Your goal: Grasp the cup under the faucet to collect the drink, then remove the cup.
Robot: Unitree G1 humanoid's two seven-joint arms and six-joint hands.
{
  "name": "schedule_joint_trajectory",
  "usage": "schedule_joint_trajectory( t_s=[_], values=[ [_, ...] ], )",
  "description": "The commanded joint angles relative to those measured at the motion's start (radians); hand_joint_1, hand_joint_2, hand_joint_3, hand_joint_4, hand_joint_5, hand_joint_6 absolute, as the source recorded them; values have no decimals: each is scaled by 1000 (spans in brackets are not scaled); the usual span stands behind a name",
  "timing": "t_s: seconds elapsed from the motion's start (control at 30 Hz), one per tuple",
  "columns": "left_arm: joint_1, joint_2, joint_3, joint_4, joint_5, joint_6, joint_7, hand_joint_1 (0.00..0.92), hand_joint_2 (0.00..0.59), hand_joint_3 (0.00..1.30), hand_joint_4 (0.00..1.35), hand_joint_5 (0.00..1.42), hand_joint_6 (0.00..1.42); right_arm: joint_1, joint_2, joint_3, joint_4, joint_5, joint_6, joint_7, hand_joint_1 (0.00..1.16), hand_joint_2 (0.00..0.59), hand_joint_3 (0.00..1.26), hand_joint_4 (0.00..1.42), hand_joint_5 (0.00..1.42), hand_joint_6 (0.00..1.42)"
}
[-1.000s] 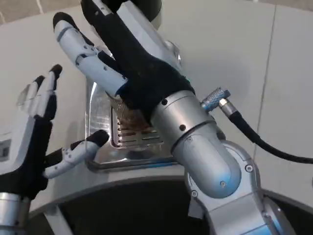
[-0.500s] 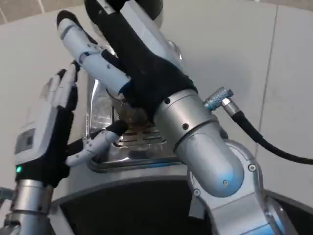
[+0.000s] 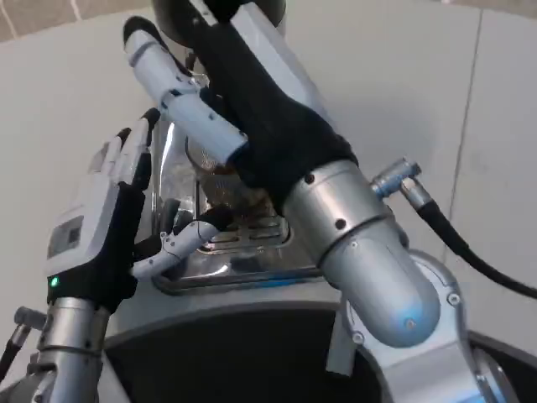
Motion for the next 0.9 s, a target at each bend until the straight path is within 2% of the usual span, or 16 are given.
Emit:
schedule_joint_trajectory(
  t_s=[0.03, 0.27, 0.47, 0.77, 0.9],
  values=[
    [3, 1, -16, 13, 18, -4, 17, 47, 51, 0, 0, 0, 0, 108, 28, -23, -30, 17, -75, -52, 0, 586, 0, 0, 0, 0],
    [8, 5, -21, 13, 27, -8, 15, 54, 50, 0, 0, 0, 0, 229, 62, -59, -43, -4, -220, -183, 12, 586, 0, 0, 0, 0],
    [7, 10, -21, 26, 24, -13, 10, 52, 51, 0, 0, 0, 0, 293, 47, -74, -77, -24, -273, -202, 19, 586, 0, 0, 0, 0],
    [-16, 3, -36, 51, 23, -22, 10, 13, 44, 0, 0, 0, 1, 424, -76, -62, -176, -157, -250, -96, 28, 584, 0, 0, 0, 0],
    [-27, -4, -44, 61, 26, -19, 17, 10, 40, 0, 0, 0, 4, 480, -150, -41, -213, -275, -283, -46, 64, 575, 0, 0, 0, 0]
  ],
)
